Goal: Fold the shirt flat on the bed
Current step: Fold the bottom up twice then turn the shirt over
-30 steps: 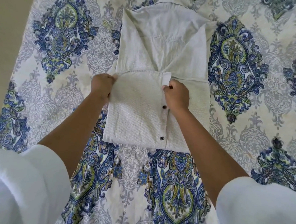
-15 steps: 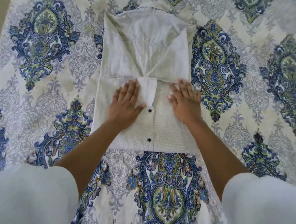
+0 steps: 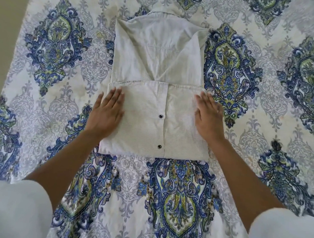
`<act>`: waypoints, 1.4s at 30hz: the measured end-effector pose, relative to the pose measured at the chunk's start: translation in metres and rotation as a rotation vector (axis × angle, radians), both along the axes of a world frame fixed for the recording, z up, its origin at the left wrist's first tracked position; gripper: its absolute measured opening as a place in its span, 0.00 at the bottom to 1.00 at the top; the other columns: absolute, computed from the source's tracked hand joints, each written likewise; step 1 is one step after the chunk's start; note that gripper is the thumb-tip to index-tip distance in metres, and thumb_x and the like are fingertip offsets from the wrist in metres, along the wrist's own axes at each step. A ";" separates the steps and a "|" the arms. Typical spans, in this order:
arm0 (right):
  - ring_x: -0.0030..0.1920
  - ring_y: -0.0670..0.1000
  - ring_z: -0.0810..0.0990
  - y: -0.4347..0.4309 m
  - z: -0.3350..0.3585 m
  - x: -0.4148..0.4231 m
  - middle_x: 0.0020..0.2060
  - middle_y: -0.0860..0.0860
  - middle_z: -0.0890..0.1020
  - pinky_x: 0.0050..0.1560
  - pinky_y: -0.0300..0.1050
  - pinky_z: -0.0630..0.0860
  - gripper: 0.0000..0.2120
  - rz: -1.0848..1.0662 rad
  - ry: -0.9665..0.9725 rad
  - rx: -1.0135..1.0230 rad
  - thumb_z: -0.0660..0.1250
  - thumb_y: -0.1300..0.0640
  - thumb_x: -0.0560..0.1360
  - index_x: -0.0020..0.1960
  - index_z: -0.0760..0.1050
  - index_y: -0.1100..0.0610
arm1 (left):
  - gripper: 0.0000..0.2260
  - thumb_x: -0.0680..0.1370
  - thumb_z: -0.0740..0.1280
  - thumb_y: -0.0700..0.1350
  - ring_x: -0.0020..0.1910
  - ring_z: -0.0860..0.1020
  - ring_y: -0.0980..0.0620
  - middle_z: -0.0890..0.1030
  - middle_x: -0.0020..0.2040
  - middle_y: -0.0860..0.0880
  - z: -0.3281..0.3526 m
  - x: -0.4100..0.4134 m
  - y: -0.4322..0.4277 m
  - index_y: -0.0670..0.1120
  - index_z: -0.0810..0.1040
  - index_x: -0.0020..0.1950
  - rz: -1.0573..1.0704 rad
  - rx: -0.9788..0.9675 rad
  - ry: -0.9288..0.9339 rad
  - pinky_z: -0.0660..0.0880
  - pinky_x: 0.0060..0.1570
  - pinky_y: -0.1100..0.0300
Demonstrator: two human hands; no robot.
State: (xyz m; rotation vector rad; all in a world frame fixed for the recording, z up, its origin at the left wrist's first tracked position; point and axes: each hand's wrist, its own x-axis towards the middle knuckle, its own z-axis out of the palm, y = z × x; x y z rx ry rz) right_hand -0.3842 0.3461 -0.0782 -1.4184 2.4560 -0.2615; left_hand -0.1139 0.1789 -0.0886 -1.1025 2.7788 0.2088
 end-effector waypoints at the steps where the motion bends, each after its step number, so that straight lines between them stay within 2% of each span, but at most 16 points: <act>1: 0.76 0.53 0.53 -0.001 0.003 -0.005 0.75 0.53 0.59 0.74 0.57 0.50 0.25 0.044 0.036 0.008 0.57 0.62 0.78 0.74 0.59 0.56 | 0.28 0.77 0.40 0.51 0.76 0.49 0.52 0.50 0.77 0.49 0.004 0.002 -0.008 0.44 0.49 0.76 -0.034 -0.013 0.006 0.37 0.72 0.59; 4: 0.75 0.55 0.57 -0.005 -0.001 -0.029 0.74 0.54 0.62 0.71 0.60 0.56 0.33 0.208 0.172 0.086 0.63 0.68 0.70 0.73 0.61 0.55 | 0.29 0.70 0.50 0.38 0.72 0.65 0.45 0.67 0.72 0.42 0.012 0.005 -0.038 0.40 0.64 0.72 -0.186 -0.045 0.003 0.39 0.71 0.64; 5: 0.74 0.56 0.59 -0.006 -0.003 -0.037 0.74 0.54 0.63 0.69 0.62 0.59 0.34 0.272 0.228 0.102 0.64 0.69 0.68 0.73 0.62 0.55 | 0.30 0.68 0.51 0.37 0.72 0.65 0.46 0.69 0.70 0.41 0.012 0.009 -0.047 0.40 0.65 0.71 -0.252 -0.054 -0.016 0.39 0.71 0.65; 9: 0.72 0.55 0.64 -0.001 -0.011 -0.056 0.73 0.54 0.64 0.65 0.61 0.64 0.32 0.507 0.406 0.149 0.57 0.64 0.69 0.73 0.60 0.52 | 0.33 0.70 0.57 0.38 0.75 0.40 0.59 0.61 0.75 0.45 -0.001 0.022 -0.068 0.43 0.56 0.75 -0.445 -0.078 -0.069 0.43 0.72 0.59; 14: 0.73 0.53 0.61 -0.007 -0.019 -0.070 0.73 0.55 0.63 0.69 0.58 0.58 0.31 0.647 0.532 0.049 0.55 0.65 0.72 0.74 0.58 0.57 | 0.32 0.71 0.52 0.37 0.76 0.45 0.55 0.55 0.76 0.47 -0.010 0.013 -0.086 0.45 0.52 0.77 -0.594 -0.101 0.019 0.48 0.73 0.55; 18: 0.73 0.52 0.64 -0.026 -0.025 -0.072 0.73 0.54 0.65 0.69 0.58 0.63 0.30 0.765 0.497 0.011 0.55 0.65 0.73 0.75 0.57 0.57 | 0.27 0.76 0.52 0.40 0.76 0.48 0.56 0.60 0.75 0.49 -0.016 -0.003 -0.088 0.45 0.56 0.76 -0.582 -0.056 0.093 0.53 0.73 0.55; 23: 0.73 0.51 0.62 -0.027 -0.027 -0.077 0.73 0.52 0.64 0.69 0.58 0.62 0.28 0.798 0.374 -0.008 0.50 0.64 0.75 0.75 0.55 0.56 | 0.22 0.79 0.52 0.43 0.73 0.63 0.48 0.65 0.73 0.46 -0.016 -0.010 -0.091 0.45 0.61 0.74 -0.619 0.020 0.144 0.59 0.71 0.54; 27: 0.74 0.50 0.57 -0.024 -0.027 -0.080 0.74 0.53 0.61 0.71 0.55 0.56 0.29 0.841 0.371 -0.028 0.52 0.62 0.74 0.75 0.56 0.56 | 0.21 0.83 0.43 0.44 0.74 0.61 0.46 0.62 0.75 0.46 -0.010 -0.005 -0.093 0.44 0.62 0.74 -0.690 -0.020 0.137 0.60 0.71 0.49; 30: 0.74 0.49 0.58 -0.027 -0.031 -0.078 0.74 0.50 0.61 0.71 0.53 0.54 0.29 0.860 0.298 0.009 0.57 0.57 0.74 0.75 0.57 0.53 | 0.20 0.80 0.52 0.44 0.72 0.64 0.47 0.66 0.73 0.47 -0.016 -0.007 -0.092 0.44 0.66 0.72 -0.713 -0.025 0.146 0.59 0.72 0.52; 32: 0.73 0.49 0.61 -0.034 -0.031 -0.079 0.72 0.49 0.66 0.71 0.49 0.53 0.29 0.737 0.115 0.048 0.63 0.55 0.71 0.72 0.64 0.50 | 0.20 0.77 0.58 0.48 0.68 0.69 0.52 0.72 0.68 0.47 -0.017 -0.014 -0.094 0.44 0.73 0.67 -0.568 0.156 0.226 0.59 0.71 0.61; 33: 0.72 0.51 0.65 -0.042 -0.022 -0.077 0.70 0.50 0.70 0.70 0.48 0.56 0.25 0.558 -0.100 0.073 0.63 0.55 0.72 0.69 0.68 0.50 | 0.18 0.76 0.61 0.47 0.63 0.73 0.56 0.78 0.62 0.47 -0.011 -0.019 -0.095 0.44 0.77 0.63 -0.394 0.321 0.316 0.63 0.67 0.66; 35: 0.63 0.54 0.74 -0.067 0.001 -0.080 0.60 0.57 0.77 0.65 0.48 0.67 0.12 0.053 -0.646 0.046 0.61 0.58 0.76 0.59 0.75 0.53 | 0.11 0.76 0.62 0.38 0.43 0.81 0.62 0.85 0.41 0.53 0.014 -0.040 -0.103 0.45 0.85 0.47 0.149 0.764 0.591 0.76 0.50 0.68; 37: 0.47 0.50 0.79 -0.094 0.017 -0.090 0.44 0.57 0.80 0.49 0.43 0.76 0.02 -0.292 -0.967 -0.047 0.61 0.60 0.77 0.47 0.72 0.55 | 0.22 0.78 0.57 0.34 0.27 0.79 0.60 0.81 0.29 0.53 0.024 -0.059 -0.125 0.49 0.83 0.32 0.665 1.125 0.728 0.78 0.33 0.60; 38: 0.41 0.48 0.79 -0.107 0.021 -0.095 0.37 0.54 0.80 0.42 0.42 0.76 0.02 -0.388 -1.050 -0.083 0.63 0.58 0.75 0.44 0.72 0.55 | 0.20 0.79 0.57 0.35 0.28 0.79 0.57 0.80 0.31 0.49 0.028 -0.067 -0.135 0.48 0.81 0.32 0.771 1.213 0.715 0.78 0.32 0.59; 40: 0.38 0.50 0.77 -0.126 0.017 -0.101 0.33 0.51 0.82 0.36 0.44 0.75 0.05 -0.575 -1.112 -0.035 0.64 0.55 0.76 0.44 0.75 0.56 | 0.07 0.78 0.63 0.40 0.42 0.81 0.49 0.80 0.44 0.42 0.029 -0.082 -0.150 0.43 0.78 0.42 0.824 1.235 0.670 0.80 0.45 0.52; 42: 0.38 0.52 0.77 -0.135 0.010 -0.102 0.38 0.51 0.81 0.35 0.45 0.74 0.08 -0.650 -1.085 0.043 0.64 0.53 0.77 0.49 0.76 0.57 | 0.12 0.74 0.69 0.52 0.49 0.79 0.43 0.81 0.50 0.43 0.021 -0.088 -0.155 0.43 0.78 0.46 0.919 1.173 0.645 0.77 0.53 0.44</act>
